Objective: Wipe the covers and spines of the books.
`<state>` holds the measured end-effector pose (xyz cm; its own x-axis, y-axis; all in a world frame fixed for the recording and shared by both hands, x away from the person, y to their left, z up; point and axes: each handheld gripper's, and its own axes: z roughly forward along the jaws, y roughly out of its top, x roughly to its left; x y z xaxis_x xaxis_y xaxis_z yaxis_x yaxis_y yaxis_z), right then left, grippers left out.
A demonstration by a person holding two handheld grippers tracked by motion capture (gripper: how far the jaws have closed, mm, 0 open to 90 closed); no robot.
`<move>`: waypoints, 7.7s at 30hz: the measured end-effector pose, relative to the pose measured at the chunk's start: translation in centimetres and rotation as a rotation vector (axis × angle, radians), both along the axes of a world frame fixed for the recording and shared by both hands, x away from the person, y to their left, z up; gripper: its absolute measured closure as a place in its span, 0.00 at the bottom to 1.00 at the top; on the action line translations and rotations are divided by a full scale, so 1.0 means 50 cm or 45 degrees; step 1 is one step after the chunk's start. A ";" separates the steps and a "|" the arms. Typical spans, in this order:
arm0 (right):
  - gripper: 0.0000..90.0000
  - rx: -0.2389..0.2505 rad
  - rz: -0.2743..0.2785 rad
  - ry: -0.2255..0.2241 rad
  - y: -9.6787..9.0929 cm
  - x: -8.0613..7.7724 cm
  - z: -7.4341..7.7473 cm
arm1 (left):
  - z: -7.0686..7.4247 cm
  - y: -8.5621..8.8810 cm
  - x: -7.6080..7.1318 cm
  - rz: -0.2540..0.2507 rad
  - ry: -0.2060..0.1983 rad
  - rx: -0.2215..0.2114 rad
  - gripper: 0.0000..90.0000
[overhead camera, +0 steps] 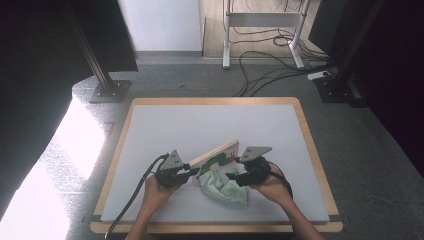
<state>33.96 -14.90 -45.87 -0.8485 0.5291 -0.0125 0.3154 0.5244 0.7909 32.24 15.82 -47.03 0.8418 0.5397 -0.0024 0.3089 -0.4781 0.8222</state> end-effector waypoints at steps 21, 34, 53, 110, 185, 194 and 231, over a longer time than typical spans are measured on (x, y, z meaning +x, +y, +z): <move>0.37 0.089 0.102 -0.089 -0.008 0.129 0.021 | -0.001 -0.004 -0.006 0.028 -0.002 -0.001 0.80; 0.55 0.132 0.105 -0.093 -0.028 0.130 0.021 | -0.009 -0.006 -0.002 0.037 0.028 0.021 0.81; 0.55 0.125 0.121 -0.096 -0.021 0.135 0.033 | -0.006 0.003 0.017 -0.007 0.032 0.025 0.82; 0.61 0.138 0.093 -0.081 -0.033 0.126 0.033 | -0.083 -0.095 -0.048 -0.149 0.109 0.182 0.90; 0.59 0.147 0.081 -0.076 -0.031 0.125 0.032 | -0.017 0.057 0.006 0.236 0.123 0.002 0.93; 0.59 0.143 0.076 -0.077 -0.029 0.125 0.032 | -0.071 0.045 0.007 0.267 0.171 0.079 0.93; 0.57 0.140 0.069 -0.078 -0.026 0.126 0.032 | -0.048 0.060 -0.007 0.263 0.188 -0.112 0.93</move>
